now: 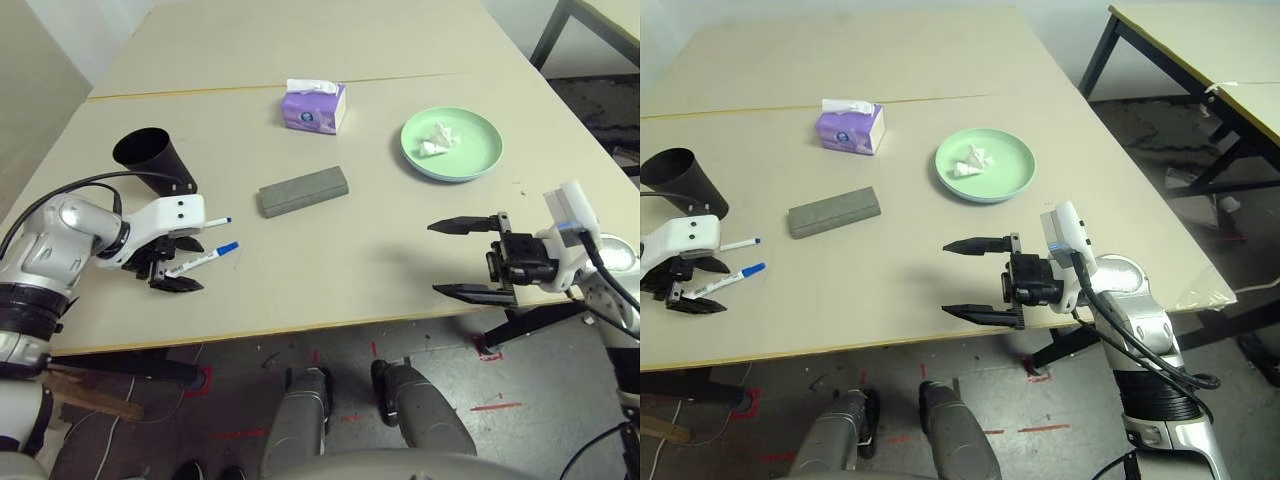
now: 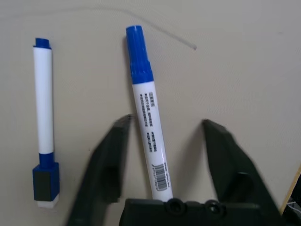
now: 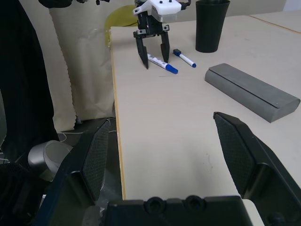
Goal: Organize and tidy the items on the table.
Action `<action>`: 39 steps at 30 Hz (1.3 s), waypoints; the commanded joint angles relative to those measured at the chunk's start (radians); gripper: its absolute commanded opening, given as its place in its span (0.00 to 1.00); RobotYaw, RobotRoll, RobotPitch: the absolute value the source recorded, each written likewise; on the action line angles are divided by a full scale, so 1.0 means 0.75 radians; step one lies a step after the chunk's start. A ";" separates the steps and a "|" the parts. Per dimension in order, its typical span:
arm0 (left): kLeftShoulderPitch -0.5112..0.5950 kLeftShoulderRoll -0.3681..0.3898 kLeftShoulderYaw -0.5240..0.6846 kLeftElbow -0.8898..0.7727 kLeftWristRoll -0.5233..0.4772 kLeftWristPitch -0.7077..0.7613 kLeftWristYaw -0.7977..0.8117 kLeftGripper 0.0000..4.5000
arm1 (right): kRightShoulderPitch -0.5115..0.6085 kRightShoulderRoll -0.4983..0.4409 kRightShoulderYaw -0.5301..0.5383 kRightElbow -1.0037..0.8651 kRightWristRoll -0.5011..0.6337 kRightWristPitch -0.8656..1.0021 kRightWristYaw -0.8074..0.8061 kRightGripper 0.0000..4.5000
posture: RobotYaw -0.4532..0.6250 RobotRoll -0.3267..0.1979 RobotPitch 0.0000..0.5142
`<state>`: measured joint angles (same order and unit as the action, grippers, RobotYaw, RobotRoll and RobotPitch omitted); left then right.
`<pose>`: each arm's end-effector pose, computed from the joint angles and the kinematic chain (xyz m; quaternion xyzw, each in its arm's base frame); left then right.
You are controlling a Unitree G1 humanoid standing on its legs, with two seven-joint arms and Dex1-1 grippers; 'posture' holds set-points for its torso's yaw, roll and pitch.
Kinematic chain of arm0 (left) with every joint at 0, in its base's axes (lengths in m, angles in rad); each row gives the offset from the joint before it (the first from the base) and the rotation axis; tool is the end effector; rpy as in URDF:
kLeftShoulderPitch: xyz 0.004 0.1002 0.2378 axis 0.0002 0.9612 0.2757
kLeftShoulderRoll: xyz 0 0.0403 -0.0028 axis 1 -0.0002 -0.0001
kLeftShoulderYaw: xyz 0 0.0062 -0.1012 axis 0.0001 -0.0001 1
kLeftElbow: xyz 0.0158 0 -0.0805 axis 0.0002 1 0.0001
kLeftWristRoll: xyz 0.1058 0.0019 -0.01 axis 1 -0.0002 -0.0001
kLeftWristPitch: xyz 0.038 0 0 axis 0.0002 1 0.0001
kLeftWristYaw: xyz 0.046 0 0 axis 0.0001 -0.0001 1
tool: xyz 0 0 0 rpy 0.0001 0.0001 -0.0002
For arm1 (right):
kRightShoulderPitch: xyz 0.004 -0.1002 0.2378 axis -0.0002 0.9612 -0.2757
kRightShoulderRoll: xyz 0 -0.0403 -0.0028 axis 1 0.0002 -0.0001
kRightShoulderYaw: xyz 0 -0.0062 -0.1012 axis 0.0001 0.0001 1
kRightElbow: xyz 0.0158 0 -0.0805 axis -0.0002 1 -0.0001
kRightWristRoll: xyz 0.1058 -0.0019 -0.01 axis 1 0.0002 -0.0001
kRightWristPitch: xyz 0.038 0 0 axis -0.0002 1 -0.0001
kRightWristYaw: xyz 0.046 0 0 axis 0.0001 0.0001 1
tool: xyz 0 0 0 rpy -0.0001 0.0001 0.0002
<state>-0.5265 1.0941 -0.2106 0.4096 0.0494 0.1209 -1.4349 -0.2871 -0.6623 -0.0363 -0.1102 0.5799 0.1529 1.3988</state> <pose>0.2710 0.3346 0.1996 0.3830 0.3719 -0.4582 0.7107 0.2503 -0.2403 0.1657 -0.1110 -0.0611 0.6741 0.7277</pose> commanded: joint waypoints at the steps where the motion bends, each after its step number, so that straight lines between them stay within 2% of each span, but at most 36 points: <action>1: 0.022 -0.027 -0.020 0.030 0.022 -0.002 0.001 0.35 | -0.006 -0.001 0.011 -0.027 0.003 0.004 -0.006 1.00 | 0.28 0.62 0.36; 3: 0.023 -0.028 -0.017 0.030 0.019 0.000 -0.002 0.19 | -0.009 0.001 0.013 -0.028 0.004 0.004 -0.008 1.00 | 0.28 0.62 0.36; 5: 0.022 -0.029 -0.014 0.032 0.018 0.002 -0.004 0.06 | -0.013 0.001 0.012 -0.028 0.005 0.005 -0.010 1.00 | 0.28 0.62 0.36; 14: 0.040 -0.014 0.024 -0.024 -0.030 0.063 -0.043 0.06 | -0.016 0.004 0.013 -0.024 0.007 0.004 -0.016 1.00 | 0.29 0.62 0.36; 17: 0.045 0.061 0.054 -0.140 -0.127 0.236 -0.191 0.06 | -0.016 0.004 0.012 -0.013 0.006 0.005 -0.014 1.00 | 0.30 0.62 0.37; 20: 0.015 0.149 0.060 -0.220 -0.215 0.339 -0.238 0.06 | -0.023 0.000 0.011 0.000 0.007 0.007 -0.005 1.00 | 0.31 0.62 0.37; 24: -0.075 0.240 0.051 -0.280 -0.379 0.486 -0.239 0.06 | -0.042 -0.003 0.013 0.013 0.008 0.015 0.003 1.00 | 0.32 0.62 0.37; 27: -0.194 0.289 0.068 -0.274 -0.517 0.593 -0.239 0.06 | -0.055 0.001 0.019 0.028 0.002 0.013 0.011 1.00 | 0.33 0.62 0.37; 31: -0.384 0.229 0.163 -0.149 -0.588 0.726 -0.232 0.06 | -0.065 0.009 0.030 0.047 -0.005 0.005 0.018 1.00 | 0.34 0.62 0.36; 35: -0.538 0.131 0.292 0.063 -0.606 0.760 -0.086 0.06 | -0.075 0.017 0.039 0.059 -0.011 -0.003 0.019 1.00 | 0.34 0.62 0.36; 39: -0.602 0.080 0.392 0.318 -0.529 0.602 0.117 0.06 | -0.075 0.023 0.041 0.060 -0.012 -0.008 0.015 1.00 | 0.34 0.62 0.35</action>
<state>-0.9779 1.1555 0.0566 0.5775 -0.3826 0.6317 -1.3991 -0.3451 -0.6470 -0.0161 -0.0653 0.5785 0.1539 1.4055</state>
